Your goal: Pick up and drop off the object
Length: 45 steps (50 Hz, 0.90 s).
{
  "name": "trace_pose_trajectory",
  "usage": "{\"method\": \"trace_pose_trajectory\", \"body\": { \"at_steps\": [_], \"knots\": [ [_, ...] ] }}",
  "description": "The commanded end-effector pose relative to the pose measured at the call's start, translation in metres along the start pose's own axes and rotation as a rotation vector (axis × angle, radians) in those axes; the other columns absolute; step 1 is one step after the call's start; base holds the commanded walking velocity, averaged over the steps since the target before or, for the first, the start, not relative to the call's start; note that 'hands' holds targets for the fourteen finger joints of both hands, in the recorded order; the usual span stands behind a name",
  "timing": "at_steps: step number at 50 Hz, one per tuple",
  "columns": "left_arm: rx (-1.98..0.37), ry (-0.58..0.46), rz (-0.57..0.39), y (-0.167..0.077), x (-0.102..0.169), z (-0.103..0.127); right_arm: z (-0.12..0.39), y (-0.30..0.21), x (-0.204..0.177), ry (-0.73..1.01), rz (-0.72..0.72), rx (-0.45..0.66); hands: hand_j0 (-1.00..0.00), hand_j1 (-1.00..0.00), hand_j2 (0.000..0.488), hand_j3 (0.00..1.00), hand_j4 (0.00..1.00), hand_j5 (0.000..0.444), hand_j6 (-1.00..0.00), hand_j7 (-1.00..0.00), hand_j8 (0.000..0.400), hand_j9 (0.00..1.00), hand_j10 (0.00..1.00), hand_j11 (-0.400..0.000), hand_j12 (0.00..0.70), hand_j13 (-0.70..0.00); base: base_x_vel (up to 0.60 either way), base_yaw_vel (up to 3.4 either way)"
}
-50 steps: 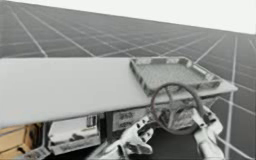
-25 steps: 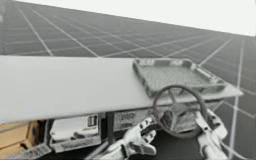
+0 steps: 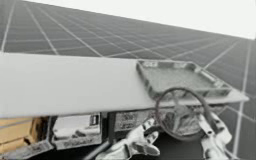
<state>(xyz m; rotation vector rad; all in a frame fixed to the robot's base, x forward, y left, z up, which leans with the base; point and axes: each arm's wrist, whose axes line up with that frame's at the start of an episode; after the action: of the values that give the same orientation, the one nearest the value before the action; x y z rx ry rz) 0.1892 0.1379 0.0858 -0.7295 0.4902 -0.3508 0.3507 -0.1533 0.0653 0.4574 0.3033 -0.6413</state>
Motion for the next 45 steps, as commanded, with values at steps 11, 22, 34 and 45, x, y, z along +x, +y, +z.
{"method": "trace_pose_trajectory", "body": {
  "at_steps": [11,22,34,45],
  "knots": [
    [0.007,-0.032,0.015,-0.0002,-0.0075,0.0030,0.0131,0.0484,-0.0139,-0.032,0.159,0.108,0.00,0.00,0.000,1.00,1.00,0.000,0.00,0.00,0.000,1.00,1.00,-0.400,0.000,-0.700,0.16,1.16],
    [0.007,-0.032,0.015,-0.0002,-0.0075,0.0030,0.0131,0.0484,-0.0139,-0.032,0.159,0.108,0.00,0.00,0.000,1.00,1.00,0.000,0.00,0.00,0.000,1.00,1.00,-0.400,0.000,-0.700,0.16,1.17],
    [0.007,-0.032,0.015,-0.0002,-0.0075,0.0030,0.0131,0.0484,-0.0139,-0.032,0.159,0.108,0.00,0.00,0.000,1.00,1.00,0.000,0.00,0.00,0.000,1.00,1.00,-0.400,0.000,-0.700,0.15,1.18],
    [0.007,-0.032,0.015,-0.0002,-0.0075,0.0030,0.0131,0.0484,-0.0139,-0.032,0.159,0.108,0.00,0.00,0.000,1.00,1.00,0.000,0.00,0.00,0.000,1.00,1.00,-0.400,0.000,-0.700,0.15,1.18]
  ]
}}
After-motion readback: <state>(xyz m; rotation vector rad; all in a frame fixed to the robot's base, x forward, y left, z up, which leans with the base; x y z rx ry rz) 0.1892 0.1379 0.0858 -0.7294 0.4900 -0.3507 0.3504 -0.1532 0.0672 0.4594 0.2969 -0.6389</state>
